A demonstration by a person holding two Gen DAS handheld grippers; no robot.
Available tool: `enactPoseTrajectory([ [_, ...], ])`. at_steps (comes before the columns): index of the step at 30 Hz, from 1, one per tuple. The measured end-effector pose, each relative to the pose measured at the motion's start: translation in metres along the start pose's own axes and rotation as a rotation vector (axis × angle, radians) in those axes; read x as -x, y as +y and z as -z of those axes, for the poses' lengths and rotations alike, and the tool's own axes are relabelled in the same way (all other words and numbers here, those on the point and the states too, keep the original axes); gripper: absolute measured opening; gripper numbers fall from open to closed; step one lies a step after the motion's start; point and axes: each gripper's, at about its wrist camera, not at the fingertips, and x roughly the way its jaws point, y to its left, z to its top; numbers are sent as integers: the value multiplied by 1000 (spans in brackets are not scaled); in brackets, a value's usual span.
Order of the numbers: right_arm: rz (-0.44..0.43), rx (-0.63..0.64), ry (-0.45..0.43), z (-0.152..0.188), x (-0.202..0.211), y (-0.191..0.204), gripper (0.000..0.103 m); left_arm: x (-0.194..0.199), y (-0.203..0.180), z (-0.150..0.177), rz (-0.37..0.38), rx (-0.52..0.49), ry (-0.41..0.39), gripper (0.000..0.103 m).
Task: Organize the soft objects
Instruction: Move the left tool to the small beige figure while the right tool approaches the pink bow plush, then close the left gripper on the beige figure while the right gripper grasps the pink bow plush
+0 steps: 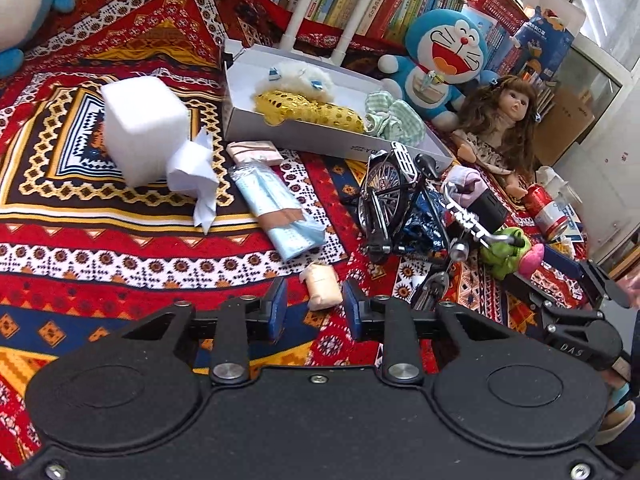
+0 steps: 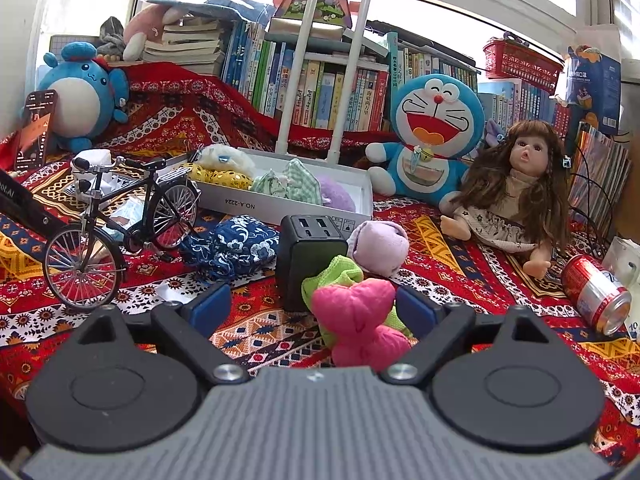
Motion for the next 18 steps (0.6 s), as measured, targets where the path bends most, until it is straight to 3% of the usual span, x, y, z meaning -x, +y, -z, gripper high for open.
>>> enactPoseTrajectory([
  [15, 12, -5, 20, 3, -9, -6, 95, -25, -7, -14, -4, 11, 81, 29],
  [18, 10, -8, 21, 4, -11, -8, 95, -28, -8, -15, -9, 11, 88, 20],
])
